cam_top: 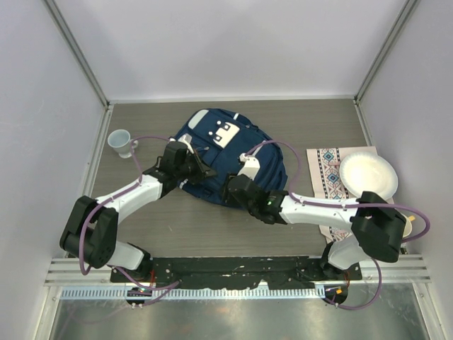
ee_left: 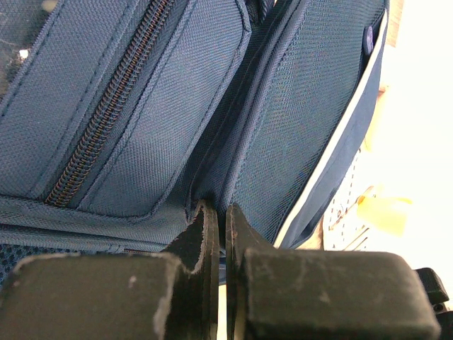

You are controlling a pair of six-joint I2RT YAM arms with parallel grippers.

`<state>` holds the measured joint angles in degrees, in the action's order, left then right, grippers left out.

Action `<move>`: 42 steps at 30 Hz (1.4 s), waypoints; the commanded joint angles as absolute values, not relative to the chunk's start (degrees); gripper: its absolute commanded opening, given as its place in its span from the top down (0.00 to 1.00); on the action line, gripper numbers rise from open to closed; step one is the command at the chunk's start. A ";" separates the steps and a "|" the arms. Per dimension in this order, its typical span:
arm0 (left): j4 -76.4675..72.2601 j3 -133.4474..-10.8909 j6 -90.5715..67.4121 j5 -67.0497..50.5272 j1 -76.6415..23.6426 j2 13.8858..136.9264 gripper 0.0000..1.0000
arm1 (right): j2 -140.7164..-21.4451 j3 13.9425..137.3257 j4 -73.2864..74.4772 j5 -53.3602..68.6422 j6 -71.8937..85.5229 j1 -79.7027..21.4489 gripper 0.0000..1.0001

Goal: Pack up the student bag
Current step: Zip the student bag at the center of the board.

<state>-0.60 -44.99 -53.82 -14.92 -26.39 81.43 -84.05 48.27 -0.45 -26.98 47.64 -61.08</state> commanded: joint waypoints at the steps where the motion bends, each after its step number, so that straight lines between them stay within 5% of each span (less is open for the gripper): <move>1: -6.50 -48.60 -54.84 -14.15 -26.46 79.10 1.00 | -84.99 47.72 -3.77 -31.29 50.01 -61.26 0.54; 18: -5.71 -48.87 -54.84 -13.71 -26.54 78.22 1.00 | -91.31 47.29 -10.98 -36.82 45.89 -60.91 0.57; 28: -5.98 -48.52 -54.93 -13.89 -26.54 78.57 1.00 | -92.64 47.37 -15.64 -38.58 40.26 -58.62 0.99; 42: 11.93 -50.18 -42.64 -0.89 -26.37 74.53 1.00 | -80.52 41.49 -5.46 -35.16 29.28 -58.62 0.99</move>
